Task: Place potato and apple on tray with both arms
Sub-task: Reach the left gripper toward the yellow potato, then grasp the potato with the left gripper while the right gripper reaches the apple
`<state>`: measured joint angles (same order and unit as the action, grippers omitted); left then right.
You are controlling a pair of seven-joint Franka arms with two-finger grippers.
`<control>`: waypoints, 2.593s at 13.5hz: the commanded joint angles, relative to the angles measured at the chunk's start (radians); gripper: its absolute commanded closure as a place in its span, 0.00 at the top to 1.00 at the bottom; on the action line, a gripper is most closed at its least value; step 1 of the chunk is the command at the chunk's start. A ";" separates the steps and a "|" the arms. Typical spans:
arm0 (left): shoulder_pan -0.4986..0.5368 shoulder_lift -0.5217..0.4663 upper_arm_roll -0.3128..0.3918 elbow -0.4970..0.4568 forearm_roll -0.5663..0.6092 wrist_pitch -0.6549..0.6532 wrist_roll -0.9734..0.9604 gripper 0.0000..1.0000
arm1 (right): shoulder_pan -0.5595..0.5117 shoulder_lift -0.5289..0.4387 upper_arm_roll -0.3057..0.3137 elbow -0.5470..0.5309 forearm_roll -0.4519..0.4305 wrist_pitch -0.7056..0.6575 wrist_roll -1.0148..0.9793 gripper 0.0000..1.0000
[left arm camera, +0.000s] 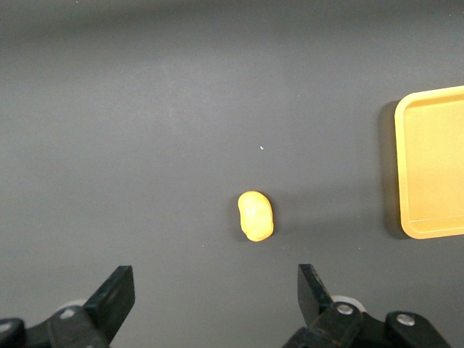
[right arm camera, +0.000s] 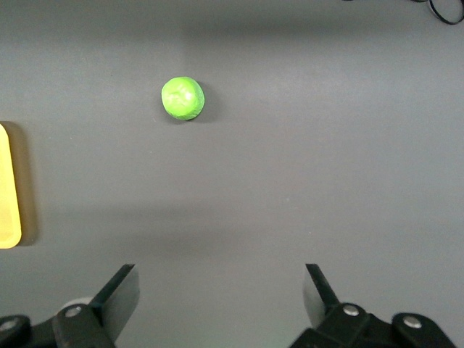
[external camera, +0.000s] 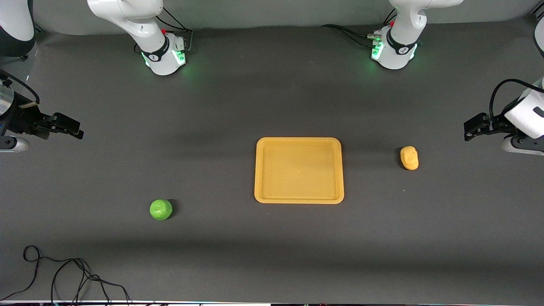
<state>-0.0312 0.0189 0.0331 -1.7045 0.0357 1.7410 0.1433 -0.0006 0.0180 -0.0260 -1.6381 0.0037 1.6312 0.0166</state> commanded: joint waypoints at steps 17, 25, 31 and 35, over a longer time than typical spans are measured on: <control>-0.027 0.176 0.016 -0.385 -0.057 0.405 0.007 1.00 | 0.089 0.033 0.009 0.018 0.002 0.019 -0.004 1.00; -0.027 0.383 0.013 -0.495 -0.103 0.618 0.010 0.65 | 0.134 0.362 0.009 0.348 0.004 0.061 -0.001 1.00; -0.042 0.297 -0.017 -0.434 -0.108 0.560 -0.058 0.15 | 0.157 0.523 0.008 0.278 0.005 0.320 0.057 1.00; -0.061 0.427 -0.238 -0.178 -0.177 0.555 -0.330 0.19 | 0.148 0.582 0.003 0.132 0.005 0.534 0.059 1.00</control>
<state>-0.0671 0.3422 -0.1285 -2.0313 -0.1200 2.3271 -0.0744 0.1483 0.6015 -0.0178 -1.4270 0.0049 2.0726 0.0511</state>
